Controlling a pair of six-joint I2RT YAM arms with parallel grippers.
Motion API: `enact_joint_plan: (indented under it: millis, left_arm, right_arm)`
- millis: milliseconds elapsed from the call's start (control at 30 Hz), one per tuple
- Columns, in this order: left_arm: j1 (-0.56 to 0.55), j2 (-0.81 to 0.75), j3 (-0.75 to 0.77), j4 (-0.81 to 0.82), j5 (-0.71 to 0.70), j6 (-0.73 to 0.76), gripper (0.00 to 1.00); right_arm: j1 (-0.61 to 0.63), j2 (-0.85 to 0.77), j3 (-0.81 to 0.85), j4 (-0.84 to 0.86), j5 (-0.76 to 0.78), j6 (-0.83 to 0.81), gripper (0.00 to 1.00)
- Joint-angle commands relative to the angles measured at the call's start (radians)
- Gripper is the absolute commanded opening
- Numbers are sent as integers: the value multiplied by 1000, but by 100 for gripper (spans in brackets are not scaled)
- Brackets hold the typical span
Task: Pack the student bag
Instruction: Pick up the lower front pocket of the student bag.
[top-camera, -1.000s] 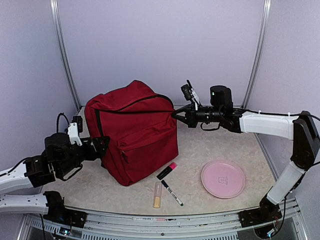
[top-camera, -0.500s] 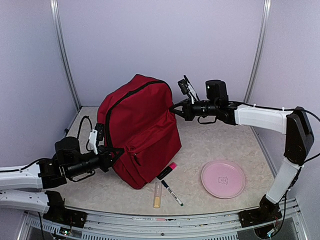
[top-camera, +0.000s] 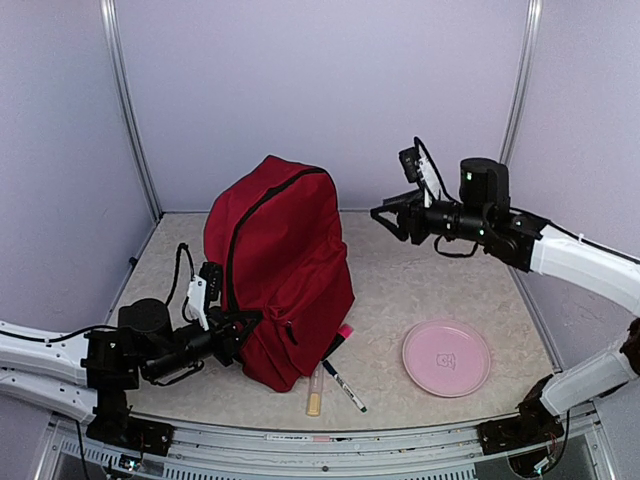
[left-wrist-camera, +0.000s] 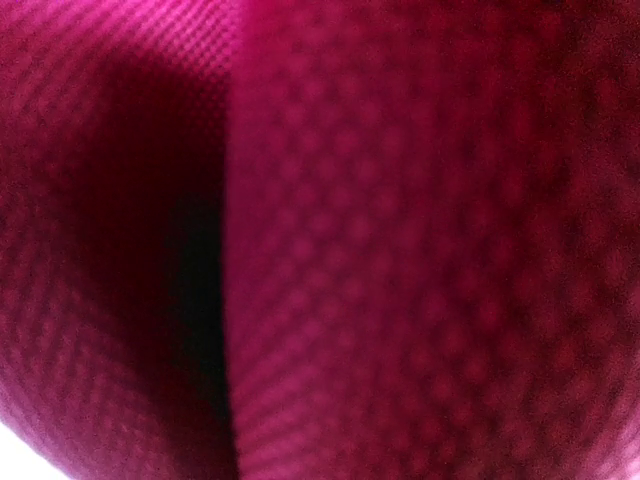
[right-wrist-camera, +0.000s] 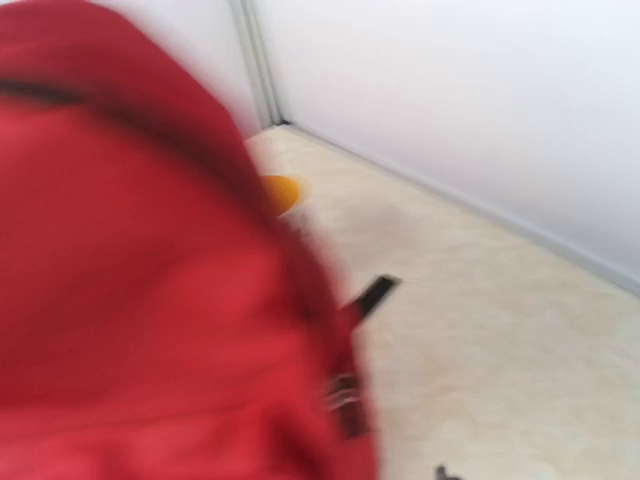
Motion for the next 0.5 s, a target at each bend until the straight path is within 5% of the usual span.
enact_joint_plan:
  millis: [0, 200, 467]
  left_arm:
    - [-16, 3, 43, 87, -77, 29, 0]
    - [-26, 6, 51, 80, -81, 37, 0]
    - [-45, 12, 62, 70, -90, 37, 0]
  right_arm:
    - [252, -108, -216, 93, -14, -63, 53]
    - [559, -35, -369, 374, 112, -34, 54]
    - [593, 177, -295, 482, 148, -13, 54]
